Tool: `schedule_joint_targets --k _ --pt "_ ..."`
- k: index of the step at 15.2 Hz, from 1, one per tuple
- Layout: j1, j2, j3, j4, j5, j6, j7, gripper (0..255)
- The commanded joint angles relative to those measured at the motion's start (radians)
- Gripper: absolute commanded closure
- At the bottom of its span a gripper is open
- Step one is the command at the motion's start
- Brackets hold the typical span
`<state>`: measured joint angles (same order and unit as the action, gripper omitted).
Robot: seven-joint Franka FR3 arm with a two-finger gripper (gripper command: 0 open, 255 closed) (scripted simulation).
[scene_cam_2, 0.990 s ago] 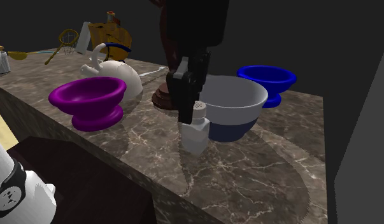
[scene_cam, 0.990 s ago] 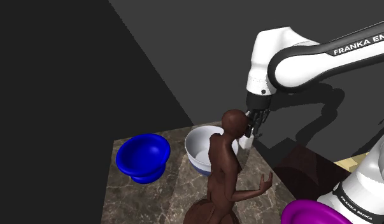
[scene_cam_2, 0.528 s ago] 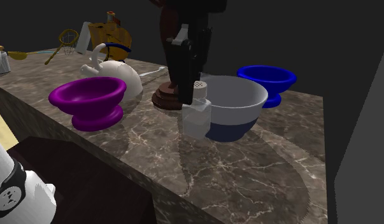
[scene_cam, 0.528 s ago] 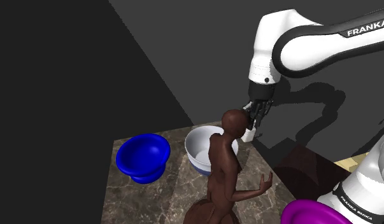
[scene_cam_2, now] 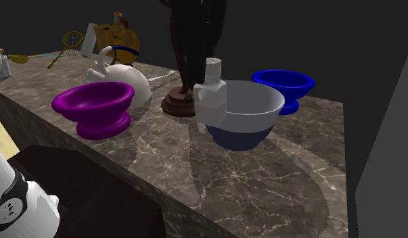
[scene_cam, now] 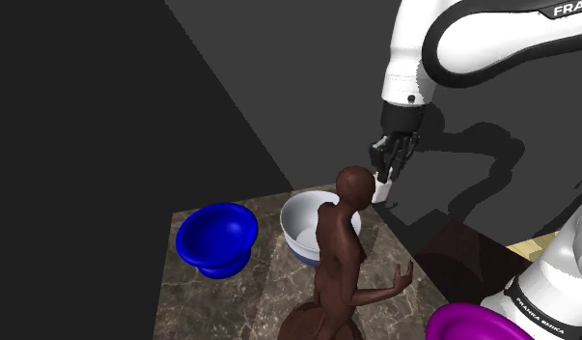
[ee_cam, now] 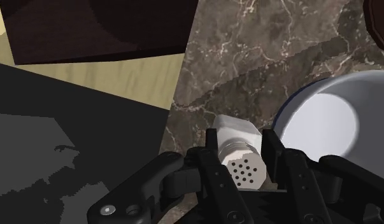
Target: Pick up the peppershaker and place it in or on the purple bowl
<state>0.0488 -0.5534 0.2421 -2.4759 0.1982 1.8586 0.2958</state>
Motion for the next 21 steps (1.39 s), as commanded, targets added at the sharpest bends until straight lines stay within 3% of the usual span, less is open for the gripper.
schedule_joint_targets --k 1,3,8,21 --pt "-0.001 -0.007 -0.003 0.025 -0.003 -0.032 0.002 255" --pt "-0.001 -0.01 -0.006 0.042 -0.005 -0.053 0.004 255" --pt "0.061 -0.183 0.035 -0.059 0.058 -0.115 0.07 255" --pt "0.271 -0.563 0.19 -0.178 0.268 -0.334 0.332 255"
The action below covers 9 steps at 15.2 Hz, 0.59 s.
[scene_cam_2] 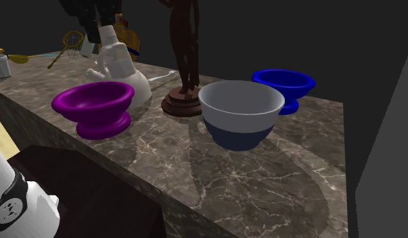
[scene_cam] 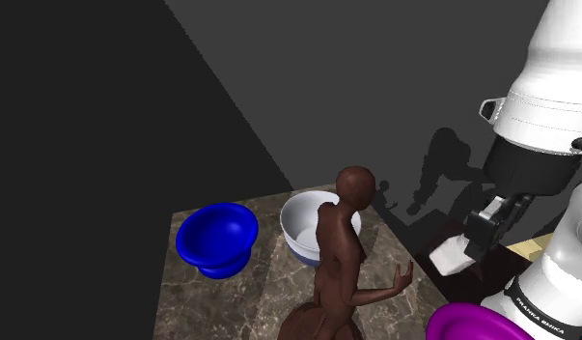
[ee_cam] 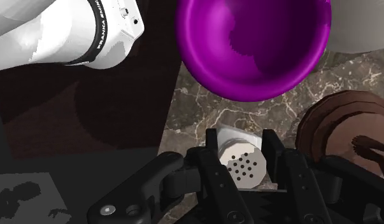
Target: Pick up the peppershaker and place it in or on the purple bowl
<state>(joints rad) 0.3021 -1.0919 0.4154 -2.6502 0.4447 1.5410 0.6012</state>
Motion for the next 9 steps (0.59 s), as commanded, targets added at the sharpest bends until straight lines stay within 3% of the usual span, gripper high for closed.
schedule_joint_targets --k 1,9 --pt "0.035 -0.047 0.032 -0.004 0.041 -0.033 0.051 255" --pt "0.146 -0.166 0.163 0.018 0.196 -0.124 0.239 255"
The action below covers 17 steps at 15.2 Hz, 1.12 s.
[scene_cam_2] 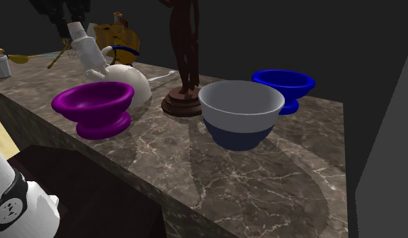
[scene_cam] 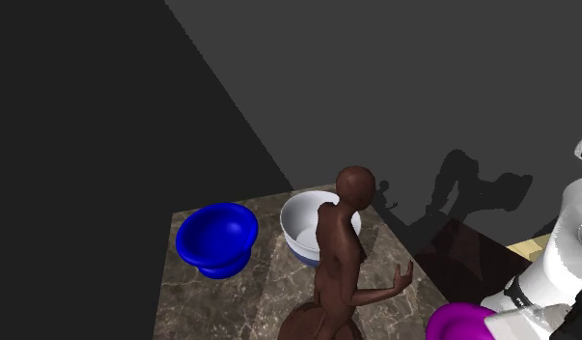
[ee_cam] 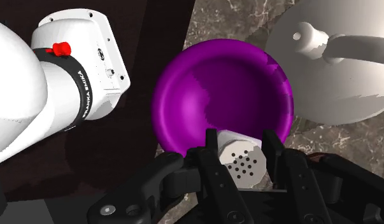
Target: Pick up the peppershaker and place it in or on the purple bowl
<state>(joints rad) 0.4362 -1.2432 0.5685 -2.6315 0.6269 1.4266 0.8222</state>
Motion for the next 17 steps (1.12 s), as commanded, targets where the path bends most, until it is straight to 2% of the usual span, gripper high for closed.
schedule_joint_targets --k 1,17 --pt "0.015 -0.019 0.017 -0.015 0.021 -0.001 0.017 255" --pt "0.069 -0.059 0.149 -0.194 0.148 0.135 -0.003 255"
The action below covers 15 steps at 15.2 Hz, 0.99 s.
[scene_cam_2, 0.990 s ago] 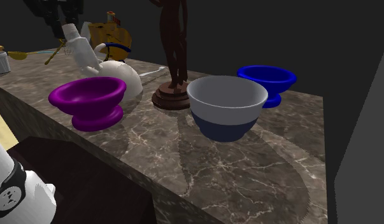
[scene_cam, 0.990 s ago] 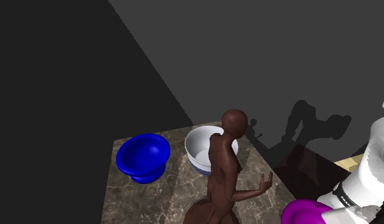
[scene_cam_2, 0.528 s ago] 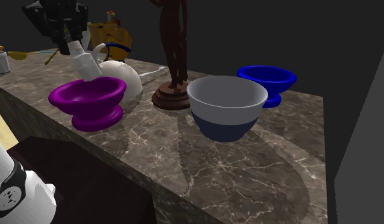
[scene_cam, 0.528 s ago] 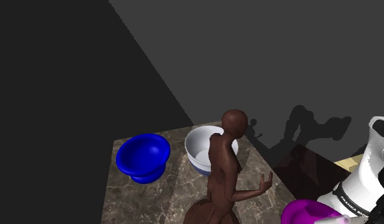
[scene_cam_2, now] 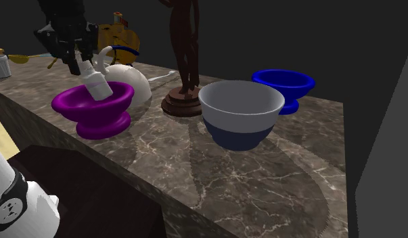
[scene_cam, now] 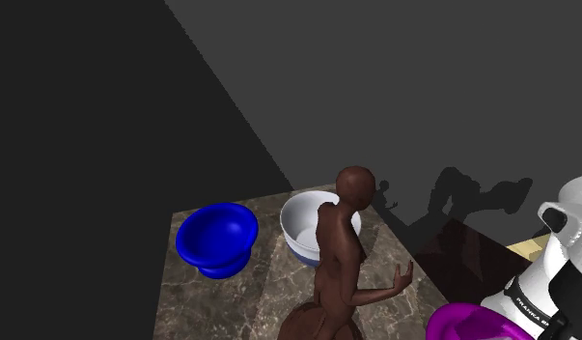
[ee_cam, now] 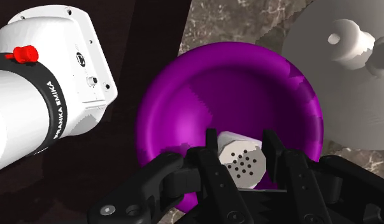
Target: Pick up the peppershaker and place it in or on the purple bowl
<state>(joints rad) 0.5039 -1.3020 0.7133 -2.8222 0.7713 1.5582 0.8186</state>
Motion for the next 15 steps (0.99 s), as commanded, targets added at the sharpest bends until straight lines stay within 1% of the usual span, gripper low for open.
schedule_joint_targets --k 1,6,7,12,15 --pt "0.002 -0.001 0.004 -0.003 0.004 0.003 0.0 255" --pt "0.002 0.0 0.004 -0.003 0.004 0.003 0.0 255" --pt "0.002 0.0 0.004 -0.003 0.004 0.003 0.0 0" --pt "0.002 0.0 0.004 -0.003 0.004 0.003 0.0 0" --pt "-0.033 0.015 -0.076 0.083 -0.074 -0.068 0.002 0"
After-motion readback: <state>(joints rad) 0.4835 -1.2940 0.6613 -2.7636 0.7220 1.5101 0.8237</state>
